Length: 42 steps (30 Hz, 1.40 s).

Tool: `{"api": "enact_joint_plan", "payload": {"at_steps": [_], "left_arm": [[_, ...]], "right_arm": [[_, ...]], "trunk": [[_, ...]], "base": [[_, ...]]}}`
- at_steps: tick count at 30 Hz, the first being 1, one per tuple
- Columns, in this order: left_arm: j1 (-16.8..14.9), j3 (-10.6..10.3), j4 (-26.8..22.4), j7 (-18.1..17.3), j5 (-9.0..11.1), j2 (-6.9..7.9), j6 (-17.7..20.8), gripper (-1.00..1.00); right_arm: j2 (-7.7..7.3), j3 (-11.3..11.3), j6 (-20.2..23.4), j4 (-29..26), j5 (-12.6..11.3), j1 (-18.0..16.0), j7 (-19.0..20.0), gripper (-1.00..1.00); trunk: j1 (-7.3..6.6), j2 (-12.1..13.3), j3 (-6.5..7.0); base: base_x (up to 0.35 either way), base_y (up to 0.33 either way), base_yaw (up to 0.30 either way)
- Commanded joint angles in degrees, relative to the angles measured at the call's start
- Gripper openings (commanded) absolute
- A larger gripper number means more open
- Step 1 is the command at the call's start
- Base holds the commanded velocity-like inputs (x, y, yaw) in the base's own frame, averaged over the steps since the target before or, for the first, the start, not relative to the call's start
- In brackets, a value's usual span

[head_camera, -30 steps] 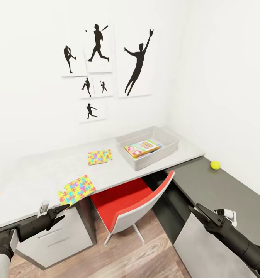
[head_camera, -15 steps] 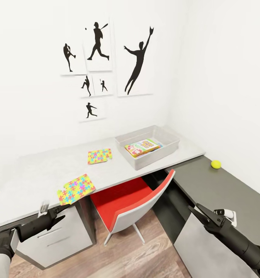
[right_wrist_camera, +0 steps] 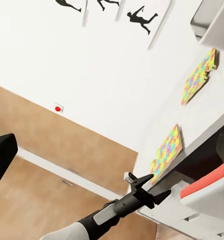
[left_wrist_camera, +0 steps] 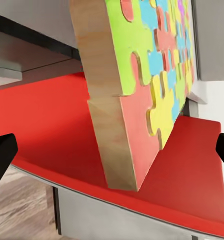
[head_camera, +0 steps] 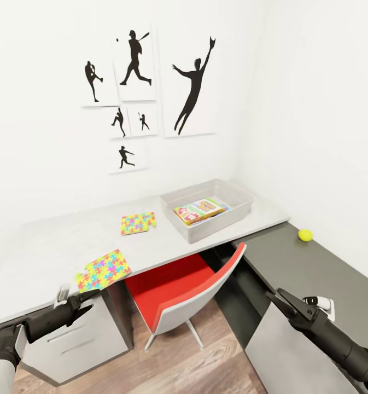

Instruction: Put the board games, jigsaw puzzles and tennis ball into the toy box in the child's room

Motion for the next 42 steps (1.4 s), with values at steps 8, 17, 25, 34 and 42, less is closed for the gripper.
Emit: {"api": "enact_joint_plan", "payload": {"at_steps": [8, 17, 25, 34, 42], "left_arm": [[-0.1, 0.4, 0.0, -0.5, -0.6, -0.11, 0.4, 1.0], [-0.1, 0.4, 0.0, -0.5, -0.6, -0.07, 0.4, 1.0], [-0.1, 0.3, 0.0, -0.5, -0.6, -0.09, 0.4, 1.0], [-0.1, 0.3, 0.0, -0.6, -0.6, -0.12, 0.3, 1.0], [-0.1, 0.3, 0.0, -0.6, -0.6, -0.13, 0.3, 1.0]], "right_arm": [[-0.01, 0.0, 0.3, 0.0, -0.1, 0.0, 0.1, 1.0], [-0.01, 0.0, 0.3, 0.0, -0.1, 0.0, 0.1, 1.0], [-0.01, -0.1, 0.3, 0.0, -0.1, 0.0, 0.1, 1.0], [-0.01, 0.0, 0.3, 0.0, -0.1, 0.0, 0.1, 1.0], [-0.01, 0.0, 0.3, 0.0, -0.1, 0.0, 0.1, 1.0]], "trunk": [[0.02, 0.0, -0.06], [0.02, 0.0, -0.06], [0.02, 0.0, -0.06], [0.02, 0.0, -0.06], [0.02, 0.0, -0.06]], "base": [[0.081, -0.067, 0.0], [0.007, -0.035, 0.0], [0.0, -0.073, 0.0], [0.013, 0.016, 0.0], [0.002, 0.003, 0.0]]}}
